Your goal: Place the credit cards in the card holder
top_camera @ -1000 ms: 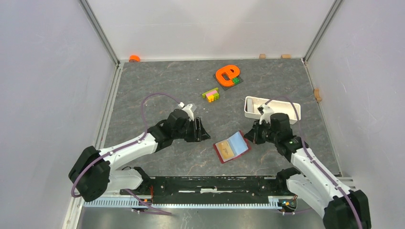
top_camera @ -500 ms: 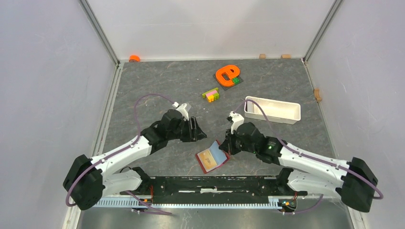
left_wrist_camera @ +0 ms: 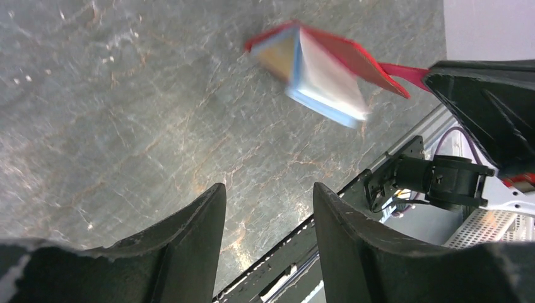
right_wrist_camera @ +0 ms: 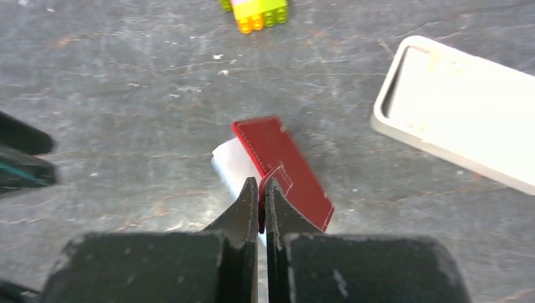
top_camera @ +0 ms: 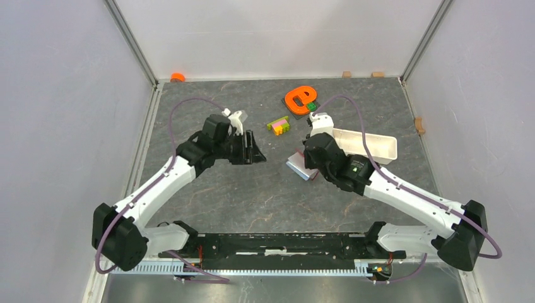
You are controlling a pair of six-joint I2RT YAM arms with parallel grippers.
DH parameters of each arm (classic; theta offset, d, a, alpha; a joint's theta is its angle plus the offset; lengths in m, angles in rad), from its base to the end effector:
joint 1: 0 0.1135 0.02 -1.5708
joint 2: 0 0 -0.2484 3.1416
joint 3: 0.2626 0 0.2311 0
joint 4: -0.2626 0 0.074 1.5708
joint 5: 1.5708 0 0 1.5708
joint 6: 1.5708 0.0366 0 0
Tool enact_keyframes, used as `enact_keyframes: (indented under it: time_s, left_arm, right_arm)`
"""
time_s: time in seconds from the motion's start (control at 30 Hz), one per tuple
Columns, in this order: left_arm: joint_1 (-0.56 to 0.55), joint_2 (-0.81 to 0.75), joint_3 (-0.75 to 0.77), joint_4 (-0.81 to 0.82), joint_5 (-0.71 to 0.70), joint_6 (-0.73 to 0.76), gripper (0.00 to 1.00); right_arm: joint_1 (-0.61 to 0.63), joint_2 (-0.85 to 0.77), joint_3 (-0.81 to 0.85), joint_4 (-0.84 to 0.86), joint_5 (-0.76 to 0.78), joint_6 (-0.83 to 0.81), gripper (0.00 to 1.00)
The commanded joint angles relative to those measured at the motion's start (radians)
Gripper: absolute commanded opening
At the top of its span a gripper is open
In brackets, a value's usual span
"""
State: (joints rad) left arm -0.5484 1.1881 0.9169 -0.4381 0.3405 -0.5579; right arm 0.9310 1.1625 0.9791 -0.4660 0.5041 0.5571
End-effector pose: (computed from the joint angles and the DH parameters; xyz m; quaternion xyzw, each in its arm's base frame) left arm 0.1990 -0.1359 0.2713 0.0665 0.8958 -0.3472 0.2693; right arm 0.1552 0.1789 0.2956 -0.0523 0.8729 0.1272 0.4680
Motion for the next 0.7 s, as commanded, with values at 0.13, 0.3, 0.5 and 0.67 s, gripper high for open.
enact_keyframes:
  time_s: [0.13,0.3,0.5,0.67]
  left_arm:
    - [0.047,0.077,0.091,-0.125,0.112,0.205,0.6]
    - [0.047,0.101,0.084,-0.091,0.113,0.211,0.59]
    - [0.05,0.086,0.075,-0.064,0.069,0.233,0.59]
    - [0.056,0.079,0.068,-0.047,0.052,0.242,0.59]
  right_arm:
    - [-0.022,0.012,-0.117,0.062,-0.089,-0.147,0.0]
    - [-0.016,0.039,-0.22,0.137,-0.169,-0.111,0.0]
    - [0.001,0.003,-0.198,0.197,-0.282,-0.062,0.0]
    - [0.043,0.003,-0.126,0.197,-0.34,-0.037,0.0]
